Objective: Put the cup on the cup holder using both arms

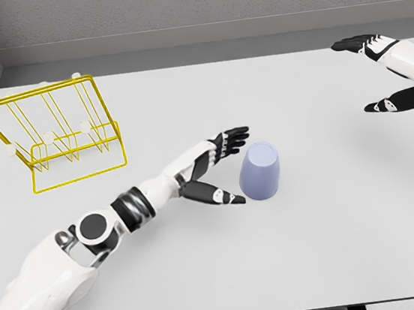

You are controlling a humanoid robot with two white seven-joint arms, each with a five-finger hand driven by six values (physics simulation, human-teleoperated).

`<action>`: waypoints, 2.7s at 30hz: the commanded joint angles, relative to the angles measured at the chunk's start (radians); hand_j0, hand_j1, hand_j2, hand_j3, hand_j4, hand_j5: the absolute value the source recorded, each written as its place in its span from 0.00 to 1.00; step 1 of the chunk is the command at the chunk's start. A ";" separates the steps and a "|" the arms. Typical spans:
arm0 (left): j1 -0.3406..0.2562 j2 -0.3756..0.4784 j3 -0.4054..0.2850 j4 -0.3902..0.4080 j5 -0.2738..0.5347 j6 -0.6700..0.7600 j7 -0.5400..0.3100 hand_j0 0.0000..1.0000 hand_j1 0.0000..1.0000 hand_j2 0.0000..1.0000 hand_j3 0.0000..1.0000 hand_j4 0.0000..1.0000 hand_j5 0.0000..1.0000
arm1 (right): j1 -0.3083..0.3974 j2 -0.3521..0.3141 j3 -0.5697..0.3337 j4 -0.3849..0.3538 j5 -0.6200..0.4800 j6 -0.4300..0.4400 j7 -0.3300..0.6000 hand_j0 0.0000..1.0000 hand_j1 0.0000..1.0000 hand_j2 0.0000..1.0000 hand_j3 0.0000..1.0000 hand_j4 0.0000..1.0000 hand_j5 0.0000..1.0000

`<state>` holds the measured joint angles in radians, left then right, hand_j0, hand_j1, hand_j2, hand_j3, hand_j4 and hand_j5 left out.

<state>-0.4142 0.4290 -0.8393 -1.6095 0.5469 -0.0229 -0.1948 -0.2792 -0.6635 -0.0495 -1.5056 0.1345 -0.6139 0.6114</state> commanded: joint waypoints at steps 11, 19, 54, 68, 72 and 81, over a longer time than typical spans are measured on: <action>-0.002 -0.062 -0.007 0.057 -0.022 0.011 0.000 1.00 1.00 1.00 1.00 1.00 1.00 | 0.000 -0.001 -0.001 -0.001 -0.009 0.003 -0.001 1.00 1.00 1.00 1.00 1.00 1.00; -0.002 -0.065 -0.007 0.079 -0.021 0.011 0.000 1.00 1.00 1.00 1.00 1.00 1.00 | 0.002 -0.001 -0.001 -0.001 -0.009 0.003 -0.001 1.00 1.00 1.00 1.00 1.00 1.00; -0.008 -0.131 -0.012 0.141 -0.027 -0.009 0.000 0.64 0.64 0.64 0.64 0.64 0.64 | 0.006 -0.001 -0.003 -0.001 -0.010 0.003 -0.001 1.00 1.00 1.00 1.00 1.00 1.00; 0.009 -0.125 0.032 0.062 -0.024 -0.006 0.000 0.64 0.64 0.64 0.64 0.64 0.64 | 0.006 -0.001 -0.003 -0.001 -0.010 0.003 -0.001 1.00 1.00 1.00 1.00 1.00 1.00; 0.009 -0.113 0.046 0.051 -0.021 -0.006 0.000 0.64 0.64 0.64 0.64 0.64 0.64 | 0.006 -0.001 -0.003 -0.001 -0.010 0.003 -0.001 1.00 1.00 1.00 1.00 1.00 1.00; 0.035 -0.052 0.086 -0.001 -0.015 -0.006 0.000 0.64 0.64 0.64 0.64 0.64 0.64 | 0.008 -0.001 -0.003 -0.001 -0.010 0.003 -0.001 1.00 1.00 1.00 1.00 1.00 1.00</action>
<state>-0.3697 0.3592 -0.7638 -1.5963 0.5275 -0.0291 -0.1948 -0.2730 -0.6634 -0.0520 -1.5060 0.1319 -0.6138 0.6114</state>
